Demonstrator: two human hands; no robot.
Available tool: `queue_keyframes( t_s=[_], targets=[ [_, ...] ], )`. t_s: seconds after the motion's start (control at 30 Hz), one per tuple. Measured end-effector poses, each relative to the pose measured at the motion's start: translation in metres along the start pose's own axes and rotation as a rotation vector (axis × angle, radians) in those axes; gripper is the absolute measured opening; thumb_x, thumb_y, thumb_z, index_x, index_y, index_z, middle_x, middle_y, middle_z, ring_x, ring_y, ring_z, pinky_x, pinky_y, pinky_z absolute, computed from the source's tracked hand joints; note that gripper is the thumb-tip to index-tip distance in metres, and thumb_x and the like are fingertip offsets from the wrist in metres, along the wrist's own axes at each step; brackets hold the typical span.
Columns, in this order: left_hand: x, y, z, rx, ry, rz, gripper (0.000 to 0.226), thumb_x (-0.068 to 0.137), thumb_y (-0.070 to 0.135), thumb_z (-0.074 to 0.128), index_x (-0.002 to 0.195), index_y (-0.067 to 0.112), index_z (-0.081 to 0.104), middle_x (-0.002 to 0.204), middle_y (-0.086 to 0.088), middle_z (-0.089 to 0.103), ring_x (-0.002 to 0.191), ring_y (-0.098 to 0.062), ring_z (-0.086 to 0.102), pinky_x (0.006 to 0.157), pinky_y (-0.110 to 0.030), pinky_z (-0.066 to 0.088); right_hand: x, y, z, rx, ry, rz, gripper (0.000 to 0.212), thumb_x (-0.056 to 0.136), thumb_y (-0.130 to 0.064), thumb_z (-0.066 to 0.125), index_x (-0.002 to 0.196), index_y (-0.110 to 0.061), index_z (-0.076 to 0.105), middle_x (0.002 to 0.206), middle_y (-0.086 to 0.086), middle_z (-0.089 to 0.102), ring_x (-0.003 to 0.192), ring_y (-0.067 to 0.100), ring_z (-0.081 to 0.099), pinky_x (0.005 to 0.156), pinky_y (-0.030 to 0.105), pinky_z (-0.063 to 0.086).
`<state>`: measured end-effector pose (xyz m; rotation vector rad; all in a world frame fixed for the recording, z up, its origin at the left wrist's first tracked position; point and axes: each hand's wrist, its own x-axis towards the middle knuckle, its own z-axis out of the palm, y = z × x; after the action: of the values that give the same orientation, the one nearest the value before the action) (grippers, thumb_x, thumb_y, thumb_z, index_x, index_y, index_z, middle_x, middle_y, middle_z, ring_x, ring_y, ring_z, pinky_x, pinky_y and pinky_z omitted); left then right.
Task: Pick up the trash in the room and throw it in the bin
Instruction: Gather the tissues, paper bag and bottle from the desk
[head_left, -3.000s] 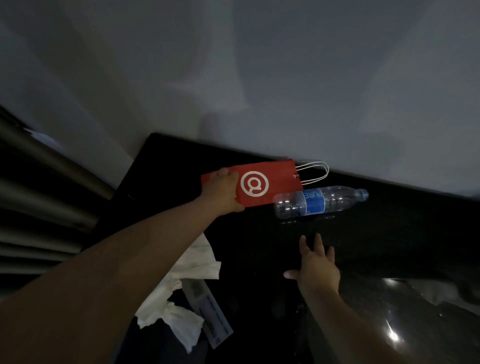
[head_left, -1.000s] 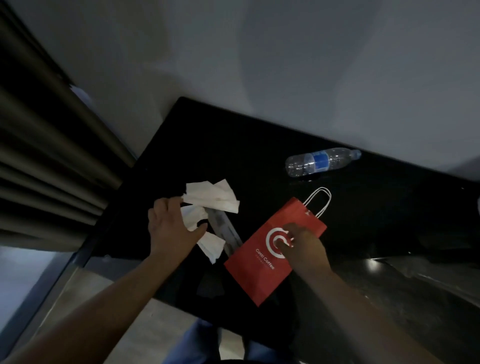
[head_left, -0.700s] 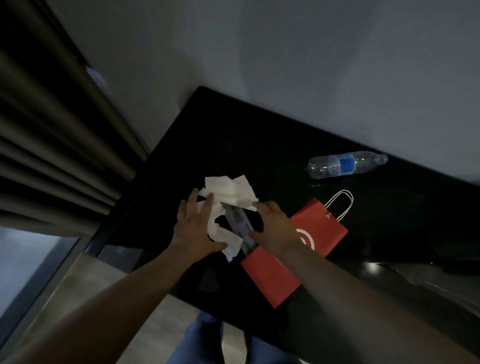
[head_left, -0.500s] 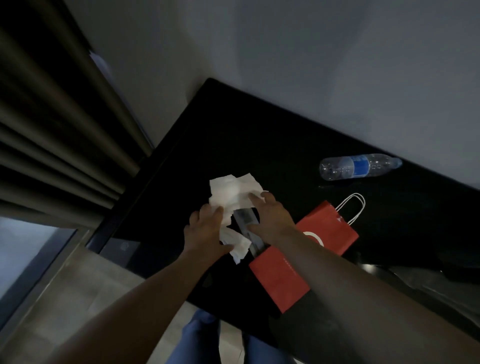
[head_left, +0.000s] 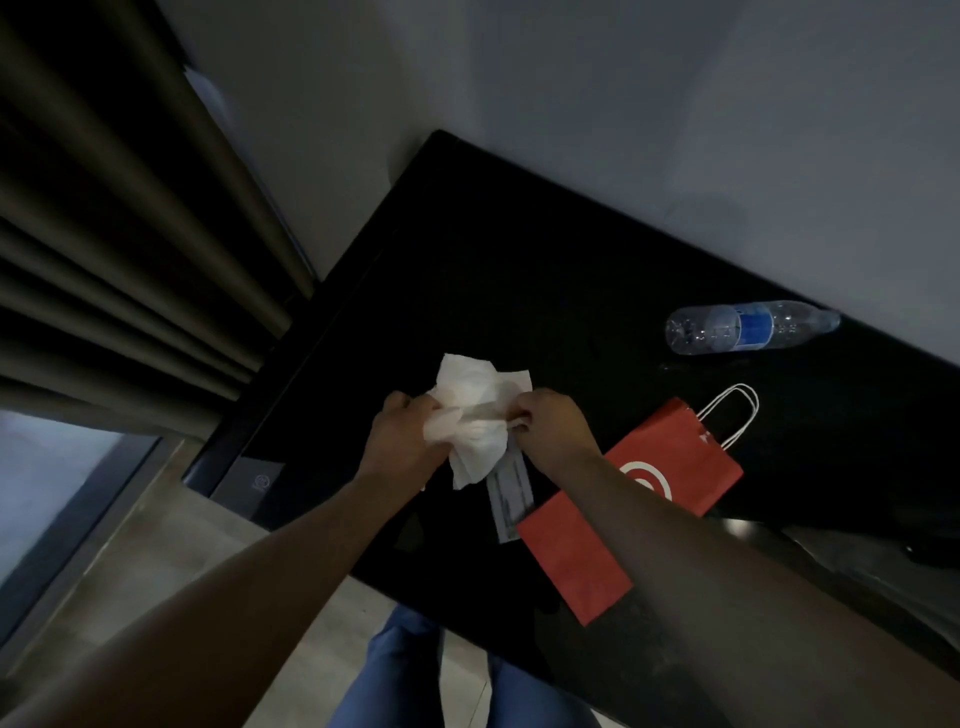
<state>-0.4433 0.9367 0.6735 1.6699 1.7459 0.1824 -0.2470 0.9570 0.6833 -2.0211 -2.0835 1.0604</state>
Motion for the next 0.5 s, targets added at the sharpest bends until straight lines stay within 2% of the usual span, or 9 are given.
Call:
queue_keyframes(
  t_s=[0.07,0.1,0.2,0.33,0.4,0.5],
  targets=[
    [0.0,0.001,-0.006,-0.079,0.006,0.013,0.056,0.07,0.05,0.058,0.108,0.009,0.062,0.107,-0.011,0.053,0.093,-0.022,0.059,0.081,-0.031,0.052,-0.002,-0.001,-0.005,0.109,0.069,0.021,0.019,0.083,-0.003,0.058,0.097,-0.006,0.071,0.1,0.01,0.067,0.092,0.021,0.063,0.072,0.021,0.043],
    [0.0,0.002,-0.01,-0.097,0.007,0.029,0.051,0.073,0.044,0.065,0.111,0.009,0.061,0.108,-0.01,0.051,0.093,-0.02,0.058,0.083,-0.031,0.052,-0.004,-0.002,-0.007,0.137,0.078,0.028,0.019,0.083,-0.005,0.06,0.099,-0.006,0.071,0.102,0.009,0.067,0.093,0.021,0.063,0.074,0.022,0.045],
    [-0.003,0.005,-0.019,-0.03,0.016,0.083,0.044,0.079,0.023,0.074,0.117,0.006,0.06,0.112,-0.013,0.048,0.097,-0.023,0.056,0.086,-0.03,0.047,-0.017,-0.002,-0.006,0.128,-0.015,0.028,0.033,0.084,-0.019,0.068,0.114,-0.006,0.063,0.113,0.01,0.055,0.1,0.024,0.058,0.084,0.032,0.05],
    [-0.005,-0.004,-0.023,0.086,-0.005,0.095,0.04,0.081,0.02,0.07,0.118,0.006,0.059,0.113,-0.013,0.049,0.098,-0.026,0.057,0.082,-0.028,0.047,-0.036,-0.005,0.012,-0.015,-0.106,-0.02,0.052,0.083,-0.015,0.067,0.132,-0.014,0.051,0.126,0.007,0.041,0.114,0.024,0.045,0.098,0.034,0.045],
    [-0.007,-0.01,-0.023,0.129,0.001,0.098,0.036,0.08,0.02,0.069,0.113,0.007,0.06,0.109,-0.011,0.05,0.094,-0.024,0.057,0.076,-0.024,0.043,-0.039,-0.007,0.024,-0.076,-0.099,-0.04,0.055,0.083,-0.012,0.066,0.135,-0.017,0.048,0.129,0.005,0.038,0.115,0.023,0.042,0.098,0.033,0.044],
    [-0.009,-0.014,-0.021,0.157,0.003,0.1,0.036,0.081,0.019,0.068,0.113,0.008,0.059,0.11,-0.01,0.048,0.094,-0.022,0.055,0.075,-0.023,0.042,-0.039,-0.011,0.034,-0.124,-0.065,-0.026,0.053,0.084,-0.008,0.064,0.133,-0.017,0.048,0.129,0.004,0.038,0.111,0.023,0.046,0.093,0.03,0.046]
  ],
)
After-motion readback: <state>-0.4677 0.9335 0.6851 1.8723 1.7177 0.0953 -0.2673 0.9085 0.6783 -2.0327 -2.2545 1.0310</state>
